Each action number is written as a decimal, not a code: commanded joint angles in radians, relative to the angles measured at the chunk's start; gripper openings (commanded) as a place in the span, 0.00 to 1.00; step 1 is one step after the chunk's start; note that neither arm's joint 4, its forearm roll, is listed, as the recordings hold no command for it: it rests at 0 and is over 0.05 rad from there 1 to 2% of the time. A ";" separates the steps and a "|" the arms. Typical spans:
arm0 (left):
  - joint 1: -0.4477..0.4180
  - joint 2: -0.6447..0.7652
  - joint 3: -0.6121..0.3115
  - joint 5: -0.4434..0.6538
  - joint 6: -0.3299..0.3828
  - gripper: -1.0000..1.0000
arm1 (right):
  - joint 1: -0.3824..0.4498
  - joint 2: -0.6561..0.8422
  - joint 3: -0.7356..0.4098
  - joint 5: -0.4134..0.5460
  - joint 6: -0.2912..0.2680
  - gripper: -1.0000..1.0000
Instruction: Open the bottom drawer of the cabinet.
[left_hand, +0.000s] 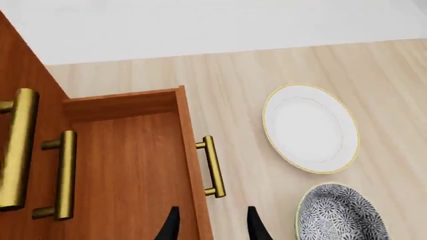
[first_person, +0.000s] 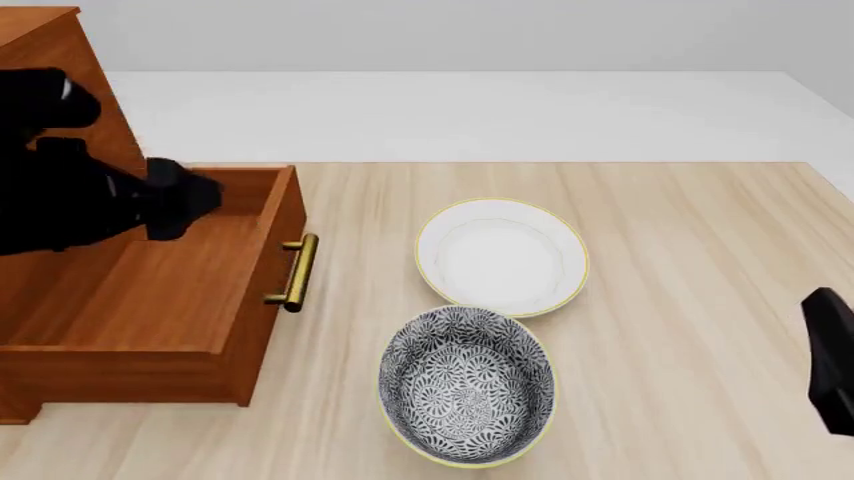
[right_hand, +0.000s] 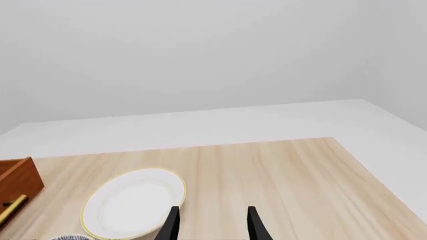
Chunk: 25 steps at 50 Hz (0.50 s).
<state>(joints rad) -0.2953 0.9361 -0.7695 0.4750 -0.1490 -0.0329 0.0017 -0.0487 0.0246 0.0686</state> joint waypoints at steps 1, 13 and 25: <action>-0.010 -0.173 0.026 0.010 0.044 1.00 | 0.002 -0.001 0.027 -0.025 -0.005 1.00; 0.024 -0.345 0.064 -0.013 0.068 1.00 | 0.002 -0.002 0.030 -0.046 -0.015 1.00; 0.028 -0.497 0.146 -0.019 0.119 1.00 | 0.009 -0.001 0.017 -0.030 -0.028 1.00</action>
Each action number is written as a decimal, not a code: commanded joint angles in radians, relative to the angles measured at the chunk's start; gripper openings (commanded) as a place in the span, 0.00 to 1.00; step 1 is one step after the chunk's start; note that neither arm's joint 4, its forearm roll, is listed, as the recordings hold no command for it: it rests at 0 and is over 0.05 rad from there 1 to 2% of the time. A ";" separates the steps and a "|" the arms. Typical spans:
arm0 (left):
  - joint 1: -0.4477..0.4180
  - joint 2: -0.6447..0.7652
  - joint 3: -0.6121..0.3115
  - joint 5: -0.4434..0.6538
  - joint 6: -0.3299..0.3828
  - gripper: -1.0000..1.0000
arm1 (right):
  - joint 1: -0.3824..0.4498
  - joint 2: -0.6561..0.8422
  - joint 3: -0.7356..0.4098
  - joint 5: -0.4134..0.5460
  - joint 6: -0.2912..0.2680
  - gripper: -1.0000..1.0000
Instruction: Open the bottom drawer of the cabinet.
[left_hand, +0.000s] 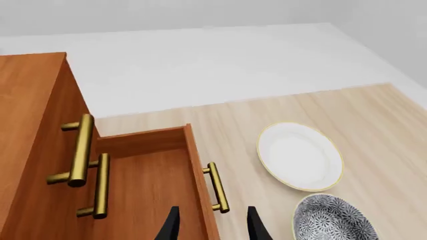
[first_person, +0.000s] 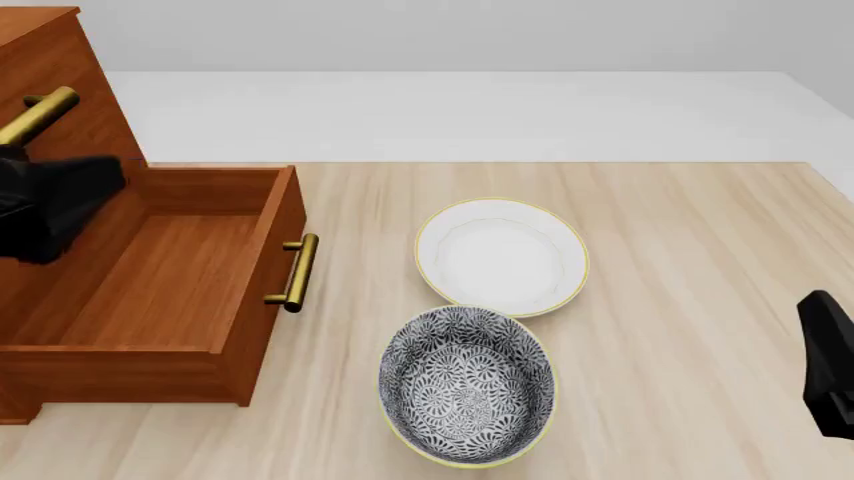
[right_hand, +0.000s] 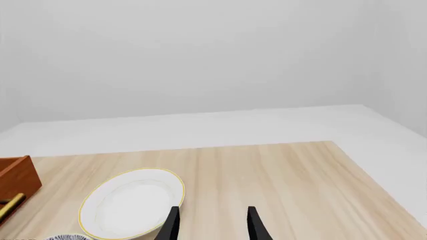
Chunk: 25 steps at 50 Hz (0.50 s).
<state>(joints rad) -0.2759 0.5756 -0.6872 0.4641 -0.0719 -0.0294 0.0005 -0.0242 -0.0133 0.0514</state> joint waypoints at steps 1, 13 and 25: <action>0.007 -0.147 0.074 -0.009 0.040 1.00 | 0.009 0.000 -0.010 0.009 -0.011 1.00; 0.017 -0.314 0.160 -0.015 0.145 1.00 | 0.037 0.000 -0.106 0.072 -0.065 1.00; 0.025 -0.490 0.159 0.006 0.189 1.00 | 0.067 0.000 -0.259 0.168 -0.196 1.00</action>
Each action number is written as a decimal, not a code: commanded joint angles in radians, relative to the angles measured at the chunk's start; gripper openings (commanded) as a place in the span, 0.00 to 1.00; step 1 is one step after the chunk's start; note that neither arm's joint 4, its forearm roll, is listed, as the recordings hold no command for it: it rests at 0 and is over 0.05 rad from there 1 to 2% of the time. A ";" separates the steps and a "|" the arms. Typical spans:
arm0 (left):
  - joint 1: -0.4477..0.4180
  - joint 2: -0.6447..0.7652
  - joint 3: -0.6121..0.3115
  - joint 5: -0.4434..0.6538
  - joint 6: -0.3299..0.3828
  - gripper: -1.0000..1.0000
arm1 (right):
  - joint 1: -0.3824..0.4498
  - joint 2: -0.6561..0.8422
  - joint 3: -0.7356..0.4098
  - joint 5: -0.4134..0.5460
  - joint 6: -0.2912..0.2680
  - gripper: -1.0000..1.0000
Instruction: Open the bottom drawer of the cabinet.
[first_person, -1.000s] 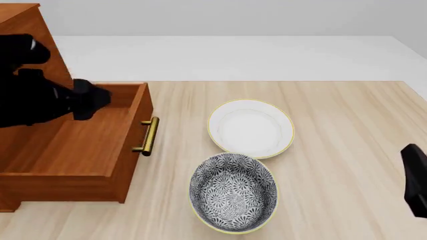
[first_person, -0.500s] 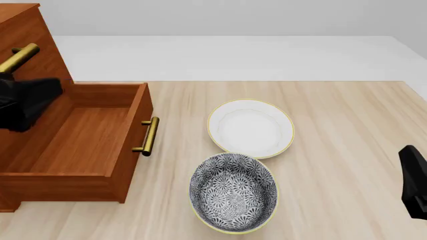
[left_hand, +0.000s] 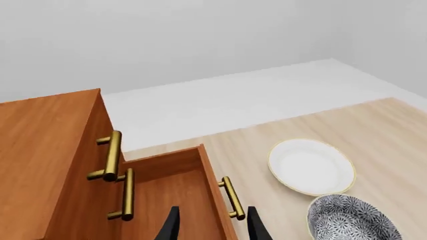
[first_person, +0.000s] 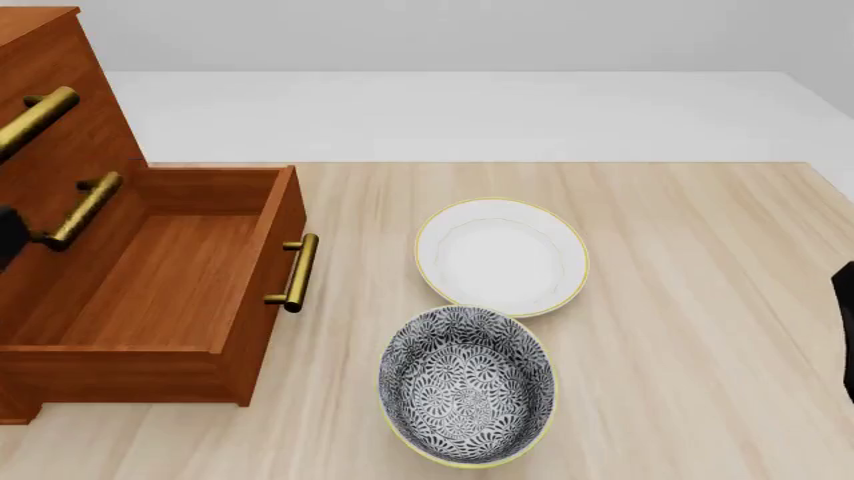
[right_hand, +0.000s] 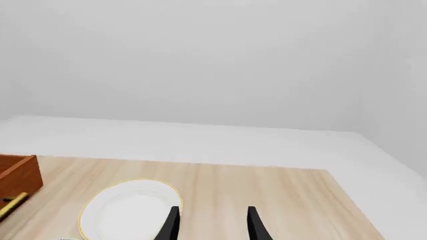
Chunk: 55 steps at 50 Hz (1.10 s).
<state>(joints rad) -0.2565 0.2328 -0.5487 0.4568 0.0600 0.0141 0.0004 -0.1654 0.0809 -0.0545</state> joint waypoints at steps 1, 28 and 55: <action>0.007 -0.147 0.016 0.017 0.047 1.00 | 0.025 0.000 -0.124 0.082 -0.088 1.00; -0.041 -0.233 -0.070 0.013 0.183 1.00 | 0.063 0.000 -0.558 0.327 -0.207 1.00; -0.035 -0.233 -0.361 0.162 0.282 1.00 | 0.090 0.000 -0.847 0.631 -0.234 1.00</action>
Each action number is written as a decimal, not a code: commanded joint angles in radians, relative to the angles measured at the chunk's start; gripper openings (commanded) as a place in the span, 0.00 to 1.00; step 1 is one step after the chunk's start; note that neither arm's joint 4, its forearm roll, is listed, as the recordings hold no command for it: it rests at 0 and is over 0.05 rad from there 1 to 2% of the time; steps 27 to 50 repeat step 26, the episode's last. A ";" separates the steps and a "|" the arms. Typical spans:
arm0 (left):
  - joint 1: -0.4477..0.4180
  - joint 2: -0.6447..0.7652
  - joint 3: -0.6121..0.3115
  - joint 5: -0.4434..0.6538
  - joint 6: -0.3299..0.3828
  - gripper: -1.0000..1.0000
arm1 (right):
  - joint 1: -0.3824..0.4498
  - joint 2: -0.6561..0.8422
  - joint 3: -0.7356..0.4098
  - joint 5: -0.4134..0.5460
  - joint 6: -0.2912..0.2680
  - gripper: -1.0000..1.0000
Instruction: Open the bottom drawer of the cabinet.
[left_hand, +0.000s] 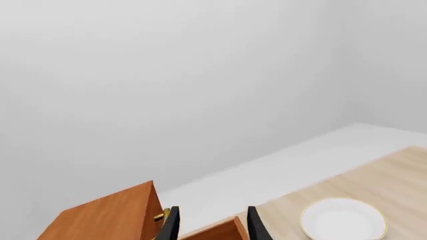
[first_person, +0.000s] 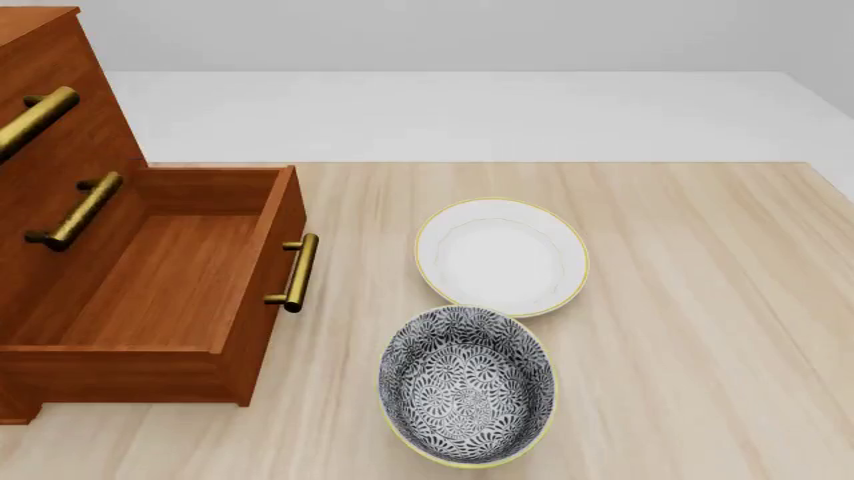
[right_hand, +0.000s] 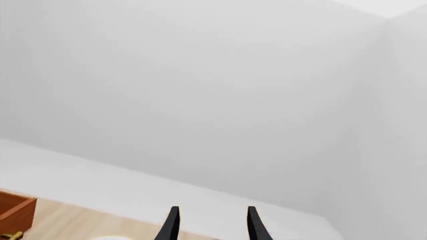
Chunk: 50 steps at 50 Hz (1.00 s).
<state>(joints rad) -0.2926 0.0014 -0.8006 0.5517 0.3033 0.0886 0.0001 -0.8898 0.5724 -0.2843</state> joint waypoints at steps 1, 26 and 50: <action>0.008 -0.001 -0.123 0.075 0.037 1.00 | 0.017 0.000 -0.128 0.150 -0.005 1.00; 0.020 -0.001 -0.122 0.185 0.079 1.00 | 0.058 0.000 -0.219 0.342 0.039 1.00; 0.020 -0.001 -0.122 0.185 0.079 1.00 | 0.058 0.000 -0.219 0.342 0.039 1.00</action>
